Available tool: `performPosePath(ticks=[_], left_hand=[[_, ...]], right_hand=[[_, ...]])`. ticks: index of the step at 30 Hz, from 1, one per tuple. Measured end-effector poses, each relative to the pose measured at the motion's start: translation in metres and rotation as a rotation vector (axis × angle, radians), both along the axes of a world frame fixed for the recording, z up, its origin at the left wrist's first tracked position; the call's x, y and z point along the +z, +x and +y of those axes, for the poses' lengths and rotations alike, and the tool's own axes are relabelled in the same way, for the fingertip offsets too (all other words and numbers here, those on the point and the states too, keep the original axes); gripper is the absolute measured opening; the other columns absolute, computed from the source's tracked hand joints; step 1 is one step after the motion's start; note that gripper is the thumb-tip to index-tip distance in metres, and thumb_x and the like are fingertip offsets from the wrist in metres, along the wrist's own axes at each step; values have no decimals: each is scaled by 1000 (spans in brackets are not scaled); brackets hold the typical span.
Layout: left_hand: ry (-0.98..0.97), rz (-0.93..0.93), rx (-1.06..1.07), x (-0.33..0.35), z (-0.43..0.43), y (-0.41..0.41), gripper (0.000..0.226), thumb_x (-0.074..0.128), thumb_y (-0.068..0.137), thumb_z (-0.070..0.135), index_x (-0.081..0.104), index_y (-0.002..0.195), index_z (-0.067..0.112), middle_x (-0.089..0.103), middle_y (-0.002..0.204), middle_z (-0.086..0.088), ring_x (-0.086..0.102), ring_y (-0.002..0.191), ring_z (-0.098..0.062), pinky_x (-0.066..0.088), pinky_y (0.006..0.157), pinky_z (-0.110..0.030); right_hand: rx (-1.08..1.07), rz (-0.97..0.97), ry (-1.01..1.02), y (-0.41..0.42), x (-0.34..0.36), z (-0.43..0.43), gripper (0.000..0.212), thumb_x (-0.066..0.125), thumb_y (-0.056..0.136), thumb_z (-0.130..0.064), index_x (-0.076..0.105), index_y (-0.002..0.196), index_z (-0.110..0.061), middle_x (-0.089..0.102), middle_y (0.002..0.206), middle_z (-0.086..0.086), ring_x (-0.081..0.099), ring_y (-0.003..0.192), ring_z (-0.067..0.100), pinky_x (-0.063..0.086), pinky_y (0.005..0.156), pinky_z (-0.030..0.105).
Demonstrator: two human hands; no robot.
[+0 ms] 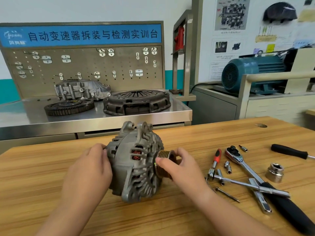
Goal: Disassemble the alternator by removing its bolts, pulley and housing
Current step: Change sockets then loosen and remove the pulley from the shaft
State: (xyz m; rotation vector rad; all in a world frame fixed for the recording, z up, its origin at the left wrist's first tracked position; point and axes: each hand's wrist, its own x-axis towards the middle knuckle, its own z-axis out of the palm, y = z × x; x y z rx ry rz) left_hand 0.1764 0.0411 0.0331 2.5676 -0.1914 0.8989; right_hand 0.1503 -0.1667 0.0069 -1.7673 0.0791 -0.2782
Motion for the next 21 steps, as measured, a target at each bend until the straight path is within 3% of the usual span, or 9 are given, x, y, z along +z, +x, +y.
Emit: performPosePath(ticks=[3, 6, 10, 12, 15, 19, 21], left_hand=[[-95, 34, -60, -3, -3, 1, 21, 37, 94, 26, 52, 78, 24, 57, 65, 7, 49, 57, -14, 31, 49, -30], [-200, 224, -102, -11, -6, 8, 25, 40, 96, 23, 56, 77, 24, 64, 65, 5, 58, 63, -14, 44, 57, -32], [-321, 511, -184, -21, -6, 15, 24, 51, 97, 13, 70, 84, 15, 73, 80, -3, 65, 80, -22, 53, 75, -39], [-469, 517, -190, -19, -3, 14, 26, 51, 98, 14, 72, 82, 16, 73, 74, 1, 65, 76, -14, 52, 71, -29], [-644, 468, -247, -15, -3, 9, 33, 46, 101, 19, 72, 81, 18, 73, 71, 4, 63, 66, -2, 43, 56, -21], [-739, 381, -268, -8, -10, 3, 28, 42, 101, 32, 69, 95, 28, 72, 93, 5, 66, 81, -9, 43, 63, -28], [-765, 302, -281, 1, -17, -4, 26, 42, 100, 33, 67, 92, 35, 68, 97, 8, 64, 76, 0, 43, 61, -29]], right_hand=[[-140, -73, -178, -14, 17, -10, 52, 61, 50, -74, 58, 83, -34, 67, 80, -23, 65, 74, 0, 56, 66, 31], [-223, -181, -415, -23, 36, -11, 51, 54, 50, -79, 58, 84, -40, 58, 86, -40, 54, 80, -15, 42, 53, 18], [-132, -232, -734, -12, 59, 1, 45, 56, 65, -72, 57, 90, -35, 62, 78, -19, 56, 73, -1, 49, 59, 24], [-134, -245, -862, -6, 64, 3, 46, 52, 69, -71, 55, 94, -32, 62, 79, -15, 56, 73, 4, 51, 61, 28], [-117, -273, -869, -7, 60, -2, 49, 45, 69, -75, 52, 97, -35, 62, 82, -16, 55, 75, 4, 47, 60, 26], [-33, -251, -814, -13, 55, -13, 61, 41, 68, -83, 48, 113, -42, 62, 94, -20, 57, 85, 3, 50, 66, 26], [-17, -221, -738, -19, 52, -25, 74, 38, 65, -87, 41, 127, -48, 59, 97, -23, 57, 90, 0, 49, 67, 25]])
